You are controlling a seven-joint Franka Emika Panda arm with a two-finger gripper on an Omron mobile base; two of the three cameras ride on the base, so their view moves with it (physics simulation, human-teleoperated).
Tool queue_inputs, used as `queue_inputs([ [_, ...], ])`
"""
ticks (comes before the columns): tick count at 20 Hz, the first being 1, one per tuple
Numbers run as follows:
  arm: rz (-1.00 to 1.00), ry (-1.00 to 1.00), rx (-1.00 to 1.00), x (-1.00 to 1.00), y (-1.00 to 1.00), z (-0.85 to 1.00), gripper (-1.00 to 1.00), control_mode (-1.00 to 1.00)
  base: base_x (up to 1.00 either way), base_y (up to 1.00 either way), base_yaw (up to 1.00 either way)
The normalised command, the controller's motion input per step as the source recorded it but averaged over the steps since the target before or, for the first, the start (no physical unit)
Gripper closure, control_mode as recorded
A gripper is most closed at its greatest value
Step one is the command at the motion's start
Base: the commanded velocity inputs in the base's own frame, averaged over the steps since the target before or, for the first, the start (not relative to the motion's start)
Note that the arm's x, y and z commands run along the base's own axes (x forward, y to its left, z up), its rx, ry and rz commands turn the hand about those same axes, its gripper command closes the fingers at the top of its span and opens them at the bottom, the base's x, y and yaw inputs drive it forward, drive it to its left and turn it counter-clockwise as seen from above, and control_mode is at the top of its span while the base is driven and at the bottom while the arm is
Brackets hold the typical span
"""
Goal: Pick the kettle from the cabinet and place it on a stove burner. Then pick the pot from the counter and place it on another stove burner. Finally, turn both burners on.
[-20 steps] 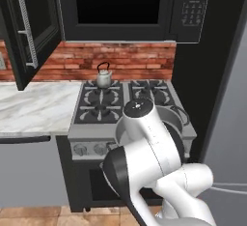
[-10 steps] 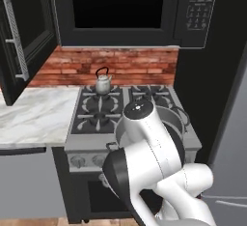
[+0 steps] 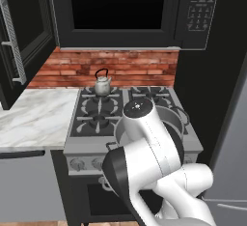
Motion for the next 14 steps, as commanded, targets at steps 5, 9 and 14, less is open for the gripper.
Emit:
queue_inputs([
  [5,0.00,0.00,0.00,0.00,0.00,0.00,1.00,1.00,0.21,0.01,0.01],
  [9,0.00,0.00,0.00,0.00,0.00,0.00,1.00,1.00,0.29,0.00,0.02],
  [14,0.00,0.00,0.00,0.00,0.00,0.00,1.00,1.00,0.25,0.00,0.00],
])
